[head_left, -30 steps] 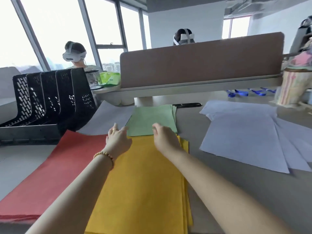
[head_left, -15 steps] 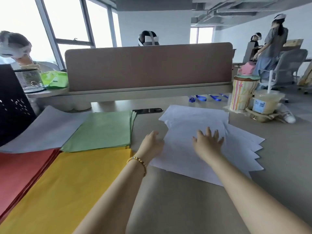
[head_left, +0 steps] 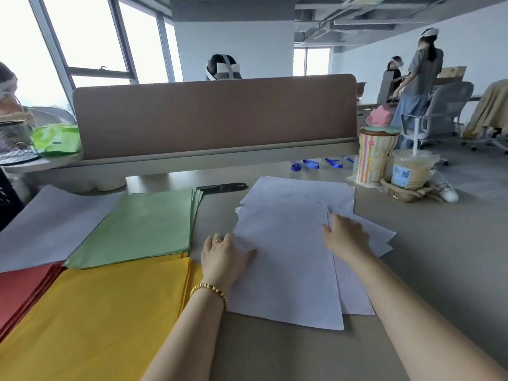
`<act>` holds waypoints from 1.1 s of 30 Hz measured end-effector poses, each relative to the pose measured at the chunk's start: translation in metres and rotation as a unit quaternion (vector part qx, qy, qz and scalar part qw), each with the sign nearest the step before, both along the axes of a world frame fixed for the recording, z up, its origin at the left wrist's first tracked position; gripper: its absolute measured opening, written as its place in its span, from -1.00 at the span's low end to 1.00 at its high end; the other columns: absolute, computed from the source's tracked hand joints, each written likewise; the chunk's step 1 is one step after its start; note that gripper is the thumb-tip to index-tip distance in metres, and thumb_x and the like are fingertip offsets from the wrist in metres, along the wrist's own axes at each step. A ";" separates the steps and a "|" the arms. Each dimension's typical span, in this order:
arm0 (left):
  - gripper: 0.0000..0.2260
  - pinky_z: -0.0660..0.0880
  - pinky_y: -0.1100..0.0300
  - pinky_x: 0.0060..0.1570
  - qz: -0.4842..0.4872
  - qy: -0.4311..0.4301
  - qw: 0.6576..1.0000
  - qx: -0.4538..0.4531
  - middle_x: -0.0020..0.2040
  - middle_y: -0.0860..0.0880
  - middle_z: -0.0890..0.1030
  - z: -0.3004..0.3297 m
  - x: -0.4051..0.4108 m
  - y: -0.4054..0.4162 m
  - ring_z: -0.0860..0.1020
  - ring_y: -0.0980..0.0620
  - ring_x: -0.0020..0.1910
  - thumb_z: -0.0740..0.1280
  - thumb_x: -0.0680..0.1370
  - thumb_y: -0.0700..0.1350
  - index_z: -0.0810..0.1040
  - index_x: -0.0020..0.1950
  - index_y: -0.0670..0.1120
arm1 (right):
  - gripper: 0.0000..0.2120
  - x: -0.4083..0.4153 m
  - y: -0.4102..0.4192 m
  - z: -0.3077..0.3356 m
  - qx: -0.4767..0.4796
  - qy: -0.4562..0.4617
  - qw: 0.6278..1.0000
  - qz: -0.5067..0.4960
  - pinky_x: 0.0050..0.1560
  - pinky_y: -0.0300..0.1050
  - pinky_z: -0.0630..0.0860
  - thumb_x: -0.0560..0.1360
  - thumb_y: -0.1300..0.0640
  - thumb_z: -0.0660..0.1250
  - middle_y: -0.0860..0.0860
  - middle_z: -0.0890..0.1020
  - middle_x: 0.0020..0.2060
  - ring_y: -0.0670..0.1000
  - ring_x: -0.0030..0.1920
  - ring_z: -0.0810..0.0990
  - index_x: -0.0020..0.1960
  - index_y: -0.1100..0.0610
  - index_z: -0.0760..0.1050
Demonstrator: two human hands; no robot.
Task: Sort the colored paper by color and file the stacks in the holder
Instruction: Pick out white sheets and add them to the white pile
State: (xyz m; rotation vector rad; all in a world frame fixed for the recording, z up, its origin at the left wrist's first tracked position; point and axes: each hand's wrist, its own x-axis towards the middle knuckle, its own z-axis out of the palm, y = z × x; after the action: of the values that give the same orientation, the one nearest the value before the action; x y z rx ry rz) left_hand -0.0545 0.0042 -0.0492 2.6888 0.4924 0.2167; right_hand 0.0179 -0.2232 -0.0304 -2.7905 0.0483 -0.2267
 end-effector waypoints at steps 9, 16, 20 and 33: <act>-0.48 0.24 -0.05 0.37 0.005 0.005 0.977 -0.215 0.46 -0.21 0.24 0.020 0.005 -0.009 0.22 -0.24 0.43 0.10 0.57 -0.18 0.05 0.52 -0.01 | -0.44 -0.004 -0.005 0.005 -0.045 0.081 0.996 -0.008 0.23 0.03 0.33 0.60 -0.19 -0.12 0.17 0.48 0.28 0.17 0.30 0.42 0.34 0.15 0.36; -0.56 0.43 0.15 0.04 0.054 -0.085 0.964 -0.244 0.34 -0.19 0.43 0.027 -0.002 0.000 0.48 -0.18 0.21 0.21 0.58 -0.10 0.27 0.45 -0.08 | -0.61 -0.024 0.020 0.018 0.022 0.023 0.998 0.047 -0.10 -0.10 0.34 0.60 -0.10 0.00 0.03 0.42 -0.33 0.15 -0.10 0.48 -0.28 0.12 0.30; -0.49 0.43 0.01 0.22 0.070 -0.039 0.983 -0.166 0.34 -0.19 0.42 0.023 -0.011 0.010 0.43 -0.21 0.26 0.30 0.52 -0.03 0.28 0.44 -0.06 | -0.63 -0.023 0.004 0.014 0.090 0.015 0.996 -0.002 0.04 -0.05 0.40 0.61 -0.02 0.04 0.19 0.55 0.09 0.22 0.13 0.50 0.16 0.25 0.40; -0.55 0.35 0.20 -0.03 0.026 -0.072 0.956 -0.284 0.35 -0.19 0.42 0.028 -0.011 0.001 0.47 -0.07 0.09 0.28 0.56 -0.12 0.30 0.43 -0.15 | -0.66 -0.021 0.011 0.021 0.313 0.182 0.924 0.123 0.17 -0.11 0.44 0.52 0.16 0.33 0.11 0.58 0.18 0.15 0.16 0.56 0.26 0.23 0.49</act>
State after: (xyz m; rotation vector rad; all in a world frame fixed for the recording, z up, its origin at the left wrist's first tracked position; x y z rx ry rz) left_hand -0.0651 0.0047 -0.0209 2.0859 0.4924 0.2409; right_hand -0.0029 -0.2121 -0.0089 -2.1335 -0.1203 0.3209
